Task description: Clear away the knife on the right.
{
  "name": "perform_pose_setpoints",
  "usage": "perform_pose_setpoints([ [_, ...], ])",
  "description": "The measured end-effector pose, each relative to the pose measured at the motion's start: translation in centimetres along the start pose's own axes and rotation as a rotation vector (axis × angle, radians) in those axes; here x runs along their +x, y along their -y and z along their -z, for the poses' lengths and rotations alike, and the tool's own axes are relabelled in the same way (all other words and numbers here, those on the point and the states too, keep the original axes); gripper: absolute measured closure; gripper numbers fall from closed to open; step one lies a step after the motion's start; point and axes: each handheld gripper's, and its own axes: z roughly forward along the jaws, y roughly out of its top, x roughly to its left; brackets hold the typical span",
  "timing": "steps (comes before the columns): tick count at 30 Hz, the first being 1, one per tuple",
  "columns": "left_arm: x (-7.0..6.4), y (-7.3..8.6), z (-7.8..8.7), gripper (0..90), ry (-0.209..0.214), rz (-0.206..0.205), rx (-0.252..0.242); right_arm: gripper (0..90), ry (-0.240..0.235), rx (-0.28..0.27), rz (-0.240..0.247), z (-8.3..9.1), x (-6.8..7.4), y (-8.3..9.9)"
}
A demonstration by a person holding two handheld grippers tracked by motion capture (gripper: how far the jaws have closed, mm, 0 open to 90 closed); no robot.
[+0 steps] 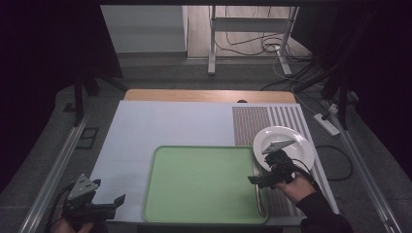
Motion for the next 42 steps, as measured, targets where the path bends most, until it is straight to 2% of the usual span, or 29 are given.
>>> perform_pose_setpoints([
  [11, 0.0, 0.0, 0.0, 4.3, 0.000, -0.001, 0.000, 0.5, 0.029, -0.024, -0.005, 1.1, 0.0, 0.8],
  [20, 0.0, 0.0, 0.0, 4.3, 0.000, 0.000, 0.000, 0.0, 0.060, -0.038, -0.034, 1.7, -0.1, 1.7],
  [42, 0.0, 0.0, 0.0, 4.3, 0.000, 0.001, 0.001, 0.0, 0.103, -0.036, -0.060, 2.4, -0.4, 3.2],
])
